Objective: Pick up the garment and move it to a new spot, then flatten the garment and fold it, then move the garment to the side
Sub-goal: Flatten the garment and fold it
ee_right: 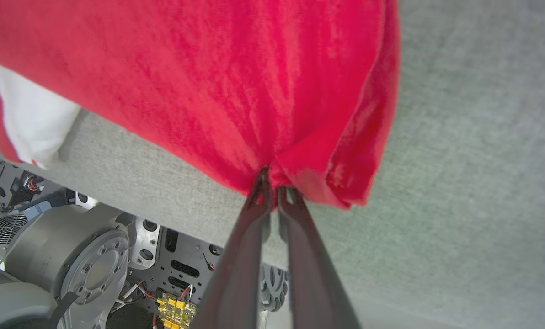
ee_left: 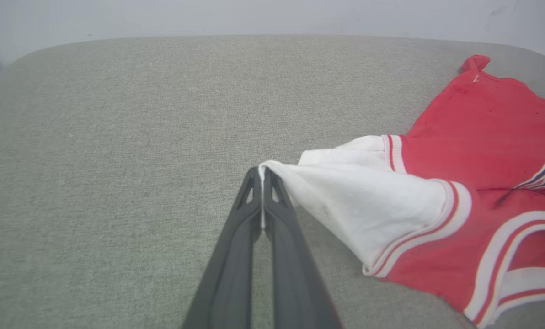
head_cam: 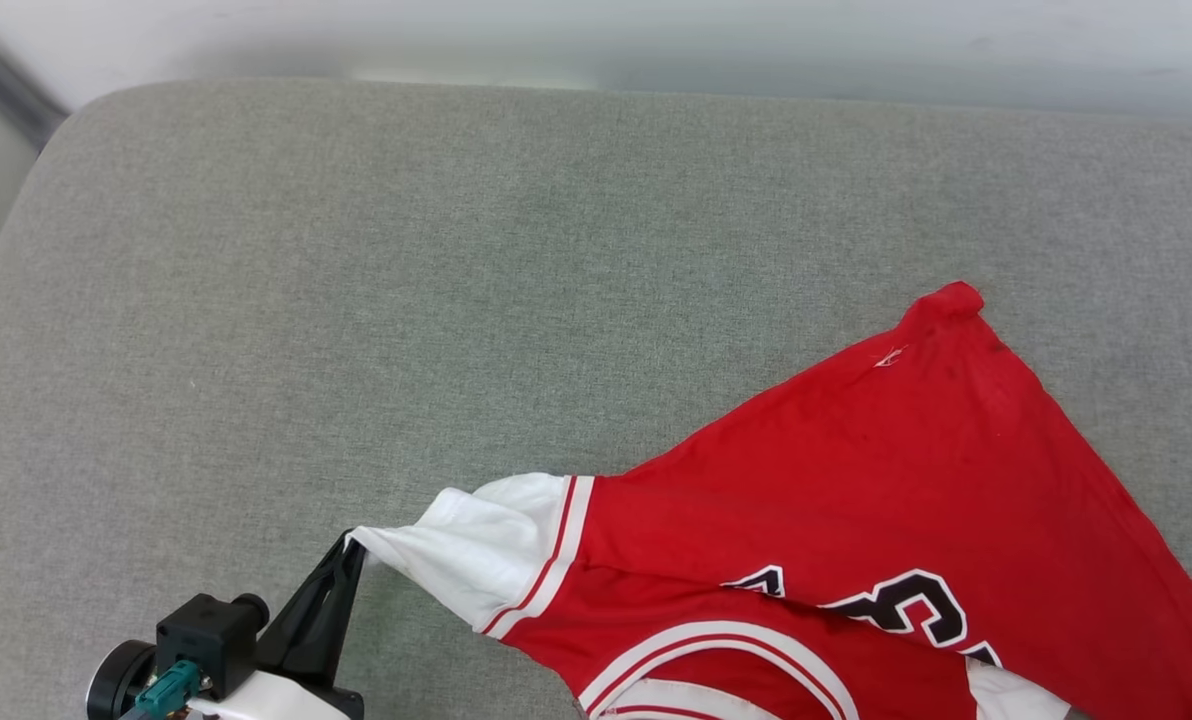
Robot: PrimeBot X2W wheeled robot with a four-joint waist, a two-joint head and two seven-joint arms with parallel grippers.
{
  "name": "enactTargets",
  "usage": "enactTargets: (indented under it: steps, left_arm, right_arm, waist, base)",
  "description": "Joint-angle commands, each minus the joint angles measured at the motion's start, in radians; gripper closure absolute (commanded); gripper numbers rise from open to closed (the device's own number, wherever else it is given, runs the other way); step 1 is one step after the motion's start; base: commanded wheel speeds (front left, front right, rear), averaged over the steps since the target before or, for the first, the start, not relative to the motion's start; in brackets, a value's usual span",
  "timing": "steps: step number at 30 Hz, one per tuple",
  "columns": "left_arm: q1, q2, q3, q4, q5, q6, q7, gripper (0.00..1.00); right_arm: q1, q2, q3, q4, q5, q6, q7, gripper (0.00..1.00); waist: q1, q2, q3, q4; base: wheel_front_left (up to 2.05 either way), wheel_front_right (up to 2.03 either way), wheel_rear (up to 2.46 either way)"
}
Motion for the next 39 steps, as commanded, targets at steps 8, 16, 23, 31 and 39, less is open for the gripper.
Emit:
enactTargets:
  steps: [8,16,23,31,39]
  left_arm:
    - [0.005,0.006,-0.001,-0.004,0.003,0.003,-0.005,1.00]
    - [-0.044,-0.003,-0.014,-0.019,0.019,-0.009,0.001,1.00]
    - [-0.102,-0.029,-0.038,-0.018,0.039,-0.029,0.000,1.00]
    - [-0.161,-0.062,-0.054,-0.024,0.063,-0.041,-0.006,1.00]
    - [-0.200,-0.091,-0.060,-0.014,0.075,-0.053,-0.010,1.00]
  right_arm:
    - [-0.101,-0.047,-0.167,-0.162,-0.016,-0.001,-0.025,0.00]
    - [-0.406,-0.131,-0.151,-0.290,-0.039,-0.001,0.133,0.00]
    - [-0.762,-0.088,0.074,-0.204,-0.115,-0.001,0.353,0.00]
    - [-1.015,0.042,0.286,-0.003,-0.218,-0.001,0.443,0.00]
    - [-1.100,0.110,0.412,0.184,-0.249,-0.001,0.379,0.00]
  waist:
    - [0.0001,-0.0001,-0.023,-0.004]
    - [0.0001,-0.0001,0.024,0.031]
    - [0.0001,-0.0001,0.093,0.080]
    - [0.0001,-0.0001,0.172,0.130]
    - [0.0001,-0.0001,0.242,0.158]
  base:
    - [0.00,0.00,0.00]
    - [0.00,0.00,0.00]
    - [0.00,0.00,0.00]
    - [0.00,0.00,0.00]
    - [0.00,0.00,0.00]
